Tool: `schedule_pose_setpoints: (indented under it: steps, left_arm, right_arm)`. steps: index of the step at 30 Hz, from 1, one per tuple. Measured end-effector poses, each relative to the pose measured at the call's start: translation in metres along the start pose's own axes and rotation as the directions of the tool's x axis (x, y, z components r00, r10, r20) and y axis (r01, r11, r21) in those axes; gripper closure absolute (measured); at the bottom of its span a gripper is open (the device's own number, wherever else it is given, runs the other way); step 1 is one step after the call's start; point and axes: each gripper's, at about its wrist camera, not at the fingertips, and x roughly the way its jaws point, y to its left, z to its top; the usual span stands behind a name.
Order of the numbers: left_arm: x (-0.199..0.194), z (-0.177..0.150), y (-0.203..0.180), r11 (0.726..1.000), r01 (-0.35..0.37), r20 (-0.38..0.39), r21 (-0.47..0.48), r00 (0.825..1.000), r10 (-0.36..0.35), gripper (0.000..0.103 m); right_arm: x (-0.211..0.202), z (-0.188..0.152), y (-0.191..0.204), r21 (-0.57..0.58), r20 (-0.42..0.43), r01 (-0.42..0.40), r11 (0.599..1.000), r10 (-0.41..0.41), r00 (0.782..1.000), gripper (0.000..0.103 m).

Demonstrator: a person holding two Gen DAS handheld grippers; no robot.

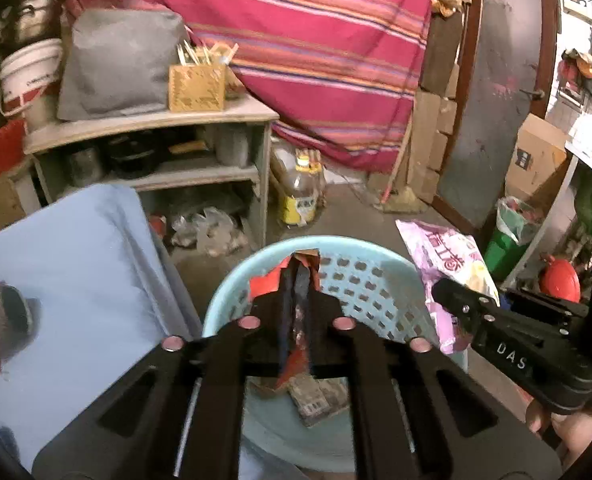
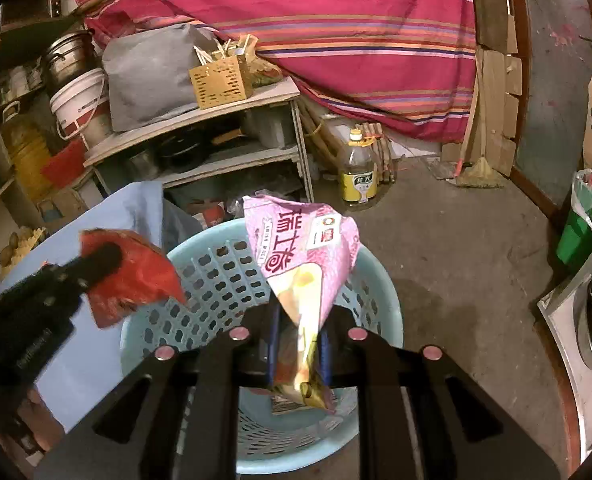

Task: Collect trash
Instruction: 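Carry both items over the blue basket and open both tools to drop them, then grasp the white cloth with the left tool while the right tool grasps the blue plastic bag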

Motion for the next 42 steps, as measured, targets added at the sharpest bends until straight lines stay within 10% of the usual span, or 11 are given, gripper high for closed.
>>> schedule_pose_setpoints:
  steps: [3, 10, 13, 25, 36, 42]
  left_arm:
    - [0.001, 0.002, 0.004, 1.000, -0.017, 0.006, -0.007, 1.000, 0.017, 0.046]
    - [-0.031, 0.006, 0.028, 0.994, -0.105, 0.065, -0.022, 0.992, 0.106, 0.017]
    - [-0.056, 0.003, 0.047, 0.986, -0.165, 0.096, -0.036, 0.981, 0.168, 0.008]
    - [-0.187, -0.041, 0.180, 0.896, -0.432, 0.144, -0.104, 0.885, 0.443, 0.005]
    - [-0.219, -0.114, 0.325, 0.781, -0.591, -0.055, -0.202, 0.803, 0.594, 0.005]
    - [-0.202, -0.146, 0.356, 0.814, -0.524, -0.175, -0.250, 0.852, 0.494, 0.006]
  right_arm:
    - [0.003, -0.001, 0.000, 0.006, -0.009, -0.002, 1.000, 0.002, 1.000, 0.087]
    - [0.009, -0.003, 0.009, -0.006, -0.021, -0.004, 1.000, 0.003, 1.000, 0.083]
    - [0.014, -0.004, 0.015, -0.004, -0.029, -0.004, 1.000, 0.004, 1.000, 0.042]
    - [-0.005, -0.016, 0.083, -0.039, 0.017, -0.016, 0.999, 0.017, 1.000, 0.015]
    - [-0.027, -0.060, 0.221, -0.179, 0.010, -0.175, 0.968, 0.180, 0.984, 0.008]
    - [-0.036, -0.087, 0.286, -0.336, 0.025, -0.177, 0.925, 0.197, 0.980, 0.007]
